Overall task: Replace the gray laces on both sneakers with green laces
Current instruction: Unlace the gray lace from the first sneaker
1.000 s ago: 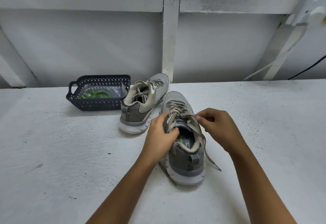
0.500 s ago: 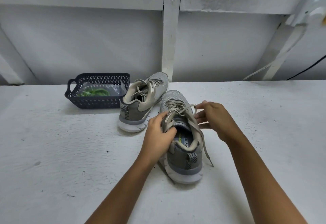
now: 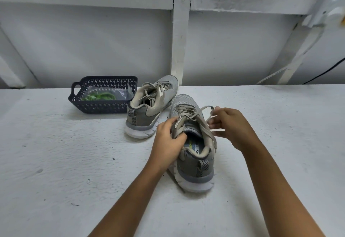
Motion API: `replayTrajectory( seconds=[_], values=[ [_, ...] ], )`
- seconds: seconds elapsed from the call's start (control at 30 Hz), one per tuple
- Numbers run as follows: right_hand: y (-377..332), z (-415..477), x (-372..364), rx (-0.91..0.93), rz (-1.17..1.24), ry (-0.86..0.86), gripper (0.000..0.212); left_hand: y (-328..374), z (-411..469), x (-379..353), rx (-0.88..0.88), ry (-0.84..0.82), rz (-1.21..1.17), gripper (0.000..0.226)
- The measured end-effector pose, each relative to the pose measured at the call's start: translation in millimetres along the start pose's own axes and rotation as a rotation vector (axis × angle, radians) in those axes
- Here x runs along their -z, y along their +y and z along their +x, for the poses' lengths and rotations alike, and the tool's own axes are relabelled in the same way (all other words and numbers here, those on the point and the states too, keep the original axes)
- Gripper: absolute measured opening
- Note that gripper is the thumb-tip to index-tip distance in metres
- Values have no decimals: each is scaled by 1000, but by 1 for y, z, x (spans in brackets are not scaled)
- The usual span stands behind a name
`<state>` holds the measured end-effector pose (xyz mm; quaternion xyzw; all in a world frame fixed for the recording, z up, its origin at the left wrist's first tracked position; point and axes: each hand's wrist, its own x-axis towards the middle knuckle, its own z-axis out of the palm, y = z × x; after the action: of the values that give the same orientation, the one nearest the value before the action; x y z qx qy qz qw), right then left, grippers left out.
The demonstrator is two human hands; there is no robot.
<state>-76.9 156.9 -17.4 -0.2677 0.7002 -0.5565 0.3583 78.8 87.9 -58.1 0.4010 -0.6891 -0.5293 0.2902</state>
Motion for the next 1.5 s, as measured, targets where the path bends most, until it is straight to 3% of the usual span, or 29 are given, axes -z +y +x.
replayTrajectory(
  seconds=[0.13,0.23,0.4,0.53,0.6,0.67,0.87,1.07,1.2,1.37,1.5],
  values=[
    [4,-6,6,18,-80,-170,17,0,0,0,-2,-1,0,48],
    [5,-5,3,73,-77,-101,14,-1,0,0,-7,-2,0,47],
    [3,0,0,23,210,113,26,-1,1,0,-13,5,11,47],
    [7,-6,5,-31,-94,-59,31,-1,1,-1,-9,10,11,47],
    [10,-8,5,-6,-171,-107,23,-2,1,-1,-9,13,9,47],
    [9,-8,4,25,-106,-58,17,-1,1,-1,-11,12,10,46],
    [2,-4,2,-19,317,164,26,-2,2,-1,-10,14,10,47],
    [10,-12,-3,2,-41,-51,19,-4,2,-1,-14,14,13,46],
    [7,-11,-3,82,-110,47,20,-5,3,-1,-17,19,25,48],
    [2,-10,3,57,239,221,20,-4,4,0,-27,17,53,48],
    [6,-14,-4,52,28,255,36,-4,5,5,-96,10,138,48]
  ],
)
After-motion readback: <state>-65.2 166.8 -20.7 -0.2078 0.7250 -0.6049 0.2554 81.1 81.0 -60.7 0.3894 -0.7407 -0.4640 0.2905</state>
